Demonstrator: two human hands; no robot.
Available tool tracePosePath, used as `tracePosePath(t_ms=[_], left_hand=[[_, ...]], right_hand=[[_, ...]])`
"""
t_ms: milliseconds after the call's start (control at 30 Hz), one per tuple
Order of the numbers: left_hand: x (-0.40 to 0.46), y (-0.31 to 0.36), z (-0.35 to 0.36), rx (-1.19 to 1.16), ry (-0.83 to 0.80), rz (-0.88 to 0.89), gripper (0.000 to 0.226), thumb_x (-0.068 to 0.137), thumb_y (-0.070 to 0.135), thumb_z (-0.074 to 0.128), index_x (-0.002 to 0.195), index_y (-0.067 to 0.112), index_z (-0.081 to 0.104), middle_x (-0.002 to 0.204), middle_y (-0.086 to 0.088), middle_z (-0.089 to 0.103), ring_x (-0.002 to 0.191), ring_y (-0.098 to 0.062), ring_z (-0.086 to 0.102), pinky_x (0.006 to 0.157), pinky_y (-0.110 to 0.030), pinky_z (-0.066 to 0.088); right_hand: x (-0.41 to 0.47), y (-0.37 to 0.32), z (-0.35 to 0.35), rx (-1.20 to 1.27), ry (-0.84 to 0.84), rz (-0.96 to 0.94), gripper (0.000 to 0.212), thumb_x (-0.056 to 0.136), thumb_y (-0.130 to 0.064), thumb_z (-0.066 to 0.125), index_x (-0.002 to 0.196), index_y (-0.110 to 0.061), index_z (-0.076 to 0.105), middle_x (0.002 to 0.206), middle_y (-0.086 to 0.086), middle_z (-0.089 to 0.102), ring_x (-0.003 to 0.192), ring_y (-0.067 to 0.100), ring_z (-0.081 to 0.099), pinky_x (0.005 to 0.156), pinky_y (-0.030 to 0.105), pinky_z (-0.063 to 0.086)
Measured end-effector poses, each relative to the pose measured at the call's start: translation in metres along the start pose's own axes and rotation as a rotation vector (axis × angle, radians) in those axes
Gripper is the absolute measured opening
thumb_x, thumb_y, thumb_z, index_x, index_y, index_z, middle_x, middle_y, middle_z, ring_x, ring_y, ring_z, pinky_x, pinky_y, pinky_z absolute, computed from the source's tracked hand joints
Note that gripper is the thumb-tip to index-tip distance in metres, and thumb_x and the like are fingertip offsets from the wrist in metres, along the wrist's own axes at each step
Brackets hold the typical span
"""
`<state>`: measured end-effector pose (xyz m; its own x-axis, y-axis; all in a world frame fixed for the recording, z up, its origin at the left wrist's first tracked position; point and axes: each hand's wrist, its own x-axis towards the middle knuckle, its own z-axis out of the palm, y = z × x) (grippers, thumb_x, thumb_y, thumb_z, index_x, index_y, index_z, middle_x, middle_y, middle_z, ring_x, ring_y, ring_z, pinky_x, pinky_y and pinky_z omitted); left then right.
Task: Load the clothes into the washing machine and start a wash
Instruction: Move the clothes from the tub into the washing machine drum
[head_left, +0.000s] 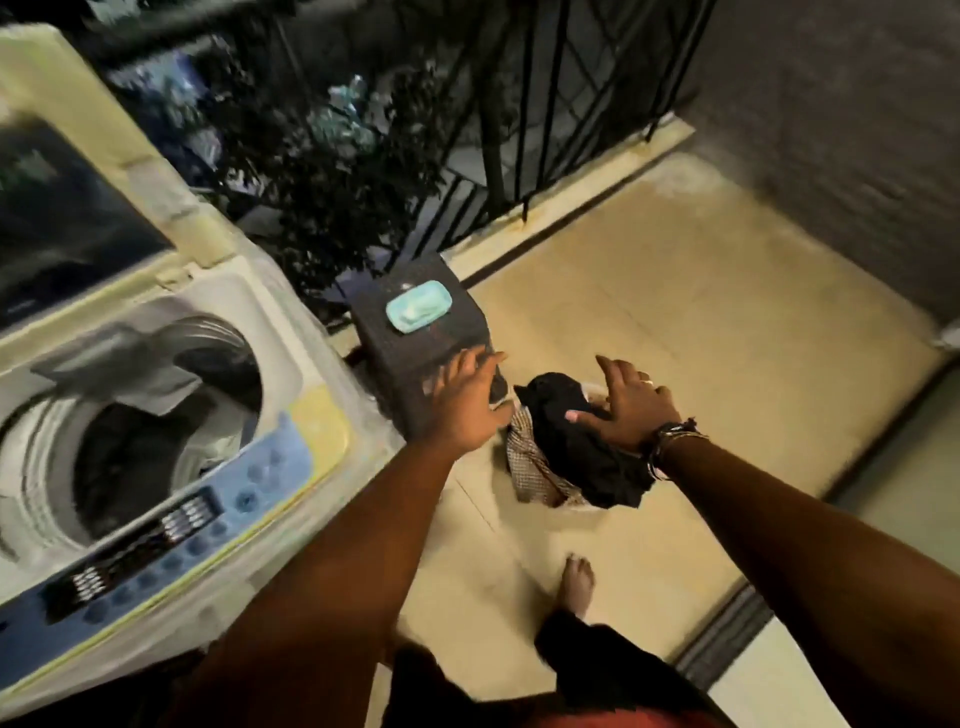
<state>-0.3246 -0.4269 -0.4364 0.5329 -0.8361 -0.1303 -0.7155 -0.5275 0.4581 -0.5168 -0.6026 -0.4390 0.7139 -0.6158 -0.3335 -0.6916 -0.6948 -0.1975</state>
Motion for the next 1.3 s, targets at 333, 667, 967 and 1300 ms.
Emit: tracePosePath(t_ms=[333,667,967,1300], left_hand=[[0.004,0.024,0.203,0.199,-0.309,-0.034,0.091,0.074,0.054,0.073,0.150,0.025,0.031,0.156,-0.013,0.033,0.143,-0.034,0.030,0.112,-0.053,0.035],[0.132,-0.019,0.397,0.441,-0.252,0.377,0.102,0.077,0.051,0.072,0.158,0.024,0.016,0.167,-0.013,0.005,0.153,-0.039,0.003,0.117,-0.065,0.016],[0.129,-0.023,0.420,0.312,-0.457,0.346,0.091,0.057,0.051,0.085,0.134,0.018,0.048,0.154,-0.011,0.036,0.145,-0.039,0.027,0.109,-0.063,0.032],[0.150,0.141,0.197,-0.281,-0.489,0.231,0.096,0.066,0.035,0.078,0.146,0.029,0.025,0.096,-0.008,0.073,0.094,-0.028,0.070,0.079,-0.038,0.057]], right_hand=[[0.047,0.136,0.123,0.057,-0.296,-0.044,0.124,0.066,-0.087,0.059,0.159,-0.027,0.003,0.164,0.018,0.006,0.145,0.046,0.024,0.111,0.058,0.037],[0.135,0.168,0.341,0.120,-0.312,0.176,0.143,0.043,-0.092,0.067,0.155,-0.042,-0.008,0.165,0.015,0.006,0.142,0.048,0.029,0.103,0.064,0.041],[0.123,0.177,0.343,0.473,-0.087,0.133,0.030,0.079,-0.042,0.058,0.102,-0.025,0.067,0.088,0.002,0.071,0.081,0.030,0.067,0.070,0.035,0.052],[0.077,0.183,0.058,1.090,0.031,0.011,0.035,0.076,0.014,0.064,0.076,-0.020,0.069,0.071,-0.009,0.069,0.071,0.005,0.064,0.069,0.028,0.051]])
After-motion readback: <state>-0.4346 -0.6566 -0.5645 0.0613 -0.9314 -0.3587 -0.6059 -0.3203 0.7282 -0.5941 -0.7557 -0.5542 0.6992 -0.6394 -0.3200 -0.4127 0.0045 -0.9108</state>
